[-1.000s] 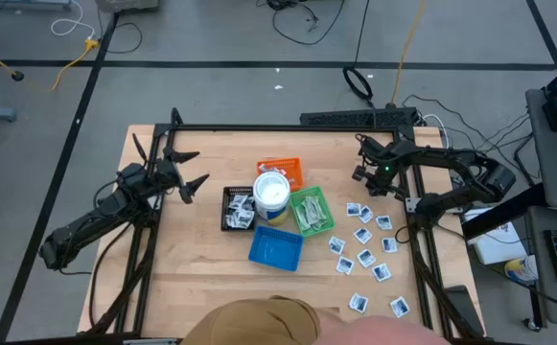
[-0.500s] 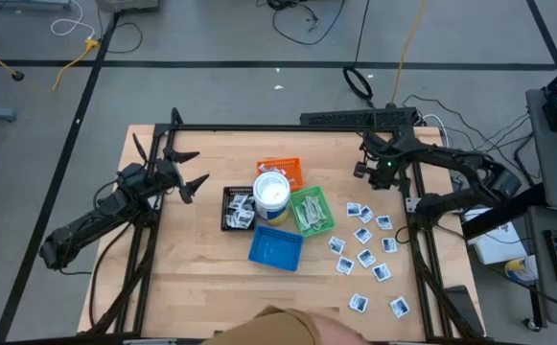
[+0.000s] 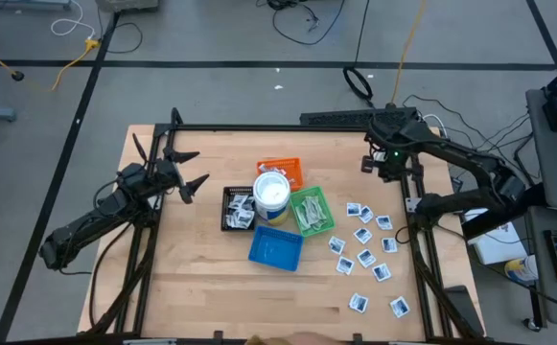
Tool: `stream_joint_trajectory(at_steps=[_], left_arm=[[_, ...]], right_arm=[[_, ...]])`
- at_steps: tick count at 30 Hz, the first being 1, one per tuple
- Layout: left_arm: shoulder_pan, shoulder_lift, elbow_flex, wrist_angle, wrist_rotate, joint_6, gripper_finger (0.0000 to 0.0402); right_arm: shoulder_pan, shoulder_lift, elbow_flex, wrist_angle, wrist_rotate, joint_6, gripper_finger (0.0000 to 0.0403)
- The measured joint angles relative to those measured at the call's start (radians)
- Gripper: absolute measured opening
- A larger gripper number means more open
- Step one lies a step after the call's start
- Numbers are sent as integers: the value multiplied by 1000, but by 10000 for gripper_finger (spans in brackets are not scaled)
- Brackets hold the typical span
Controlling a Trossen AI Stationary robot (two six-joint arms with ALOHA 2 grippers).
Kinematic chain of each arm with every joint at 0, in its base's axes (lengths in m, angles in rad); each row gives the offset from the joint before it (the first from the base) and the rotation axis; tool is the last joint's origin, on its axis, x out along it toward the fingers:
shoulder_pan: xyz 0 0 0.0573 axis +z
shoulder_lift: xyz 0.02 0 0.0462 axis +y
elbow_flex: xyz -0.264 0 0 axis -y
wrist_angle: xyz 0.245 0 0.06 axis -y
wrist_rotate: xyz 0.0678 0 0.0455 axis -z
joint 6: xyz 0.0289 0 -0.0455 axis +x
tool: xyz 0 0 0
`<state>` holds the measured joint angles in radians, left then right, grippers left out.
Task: Pick & Place First Aid Supplies
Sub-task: Put the green bandage pack into the green bin
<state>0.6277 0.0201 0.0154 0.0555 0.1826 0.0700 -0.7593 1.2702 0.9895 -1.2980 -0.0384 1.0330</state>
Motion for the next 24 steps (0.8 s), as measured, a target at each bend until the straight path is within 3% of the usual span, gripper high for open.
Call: stream_joint_trajectory(at_steps=[4,10,24], left_arm=[[0,0,0,0,0,0,397],[0,0,0,0,0,0,397],[0,0,0,0,0,0,397]], right_arm=[[54,5,42,-24,10,34,0],[244,75,143,-10,7,136,0],[536,337,393,158,-19,221,0]])
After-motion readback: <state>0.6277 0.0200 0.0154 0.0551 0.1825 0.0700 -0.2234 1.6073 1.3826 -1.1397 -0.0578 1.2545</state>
